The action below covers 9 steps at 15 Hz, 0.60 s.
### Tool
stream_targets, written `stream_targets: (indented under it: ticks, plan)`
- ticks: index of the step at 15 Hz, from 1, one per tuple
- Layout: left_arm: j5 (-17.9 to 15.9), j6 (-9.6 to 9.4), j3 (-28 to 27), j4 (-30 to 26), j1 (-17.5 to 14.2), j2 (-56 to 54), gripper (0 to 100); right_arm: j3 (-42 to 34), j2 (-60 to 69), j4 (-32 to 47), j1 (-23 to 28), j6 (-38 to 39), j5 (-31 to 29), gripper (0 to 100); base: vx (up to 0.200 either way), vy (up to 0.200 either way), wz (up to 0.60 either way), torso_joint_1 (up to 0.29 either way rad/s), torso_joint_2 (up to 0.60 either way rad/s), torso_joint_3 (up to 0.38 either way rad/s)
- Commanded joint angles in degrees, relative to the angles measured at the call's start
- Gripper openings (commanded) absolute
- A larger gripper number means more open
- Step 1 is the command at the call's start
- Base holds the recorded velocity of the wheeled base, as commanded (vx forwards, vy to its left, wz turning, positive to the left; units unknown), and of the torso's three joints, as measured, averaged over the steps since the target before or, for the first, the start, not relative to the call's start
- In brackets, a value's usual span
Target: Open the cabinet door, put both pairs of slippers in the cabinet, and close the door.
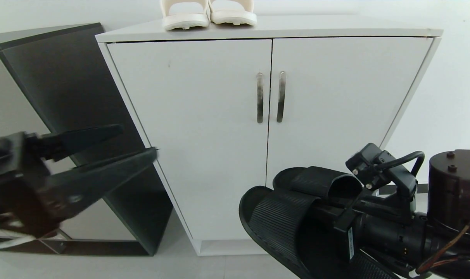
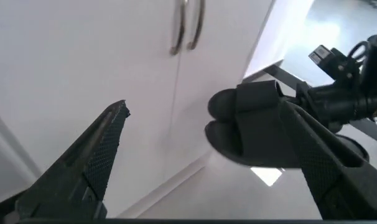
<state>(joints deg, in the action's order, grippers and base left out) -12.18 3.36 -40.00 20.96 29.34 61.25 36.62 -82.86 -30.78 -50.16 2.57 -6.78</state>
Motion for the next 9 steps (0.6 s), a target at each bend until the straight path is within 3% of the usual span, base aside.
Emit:
stream_targets:
  ticks: [1, 5, 6, 9]
  plan:
    - [5.2, 0.24, -5.7, 7.3, 9.5, 15.9, 100, -0.2, 0.4, -0.1, 0.0, -0.4, 0.0, 0, 0.0, 0.0, 0.0, 0.0, 0.0, 0.0]
    - [4.9, 0.33, -16.3, 7.2, 13.8, 24.5, 100, -0.3, 1.7, 0.1, -0.6, -1.1, 0.0, 0, 0.0, 0.0, 0.0, 0.0, 0.0, 0.0]
    - [4.0, 1.38, -20.9, 5.4, 14.0, 27.2, 100, -0.6, 1.7, 0.0, -0.6, -1.1, 0.0, 0, 0.0, 0.0, 0.0, 0.0, 0.0, 0.0]
    - [-4.6, 7.45, -29.2, 0.8, 13.7, 31.4, 100, -0.8, 1.5, 0.0, -0.6, -1.1, 0.1, 0, 0.0, 0.0, 0.0, 0.0, 0.0, 0.0]
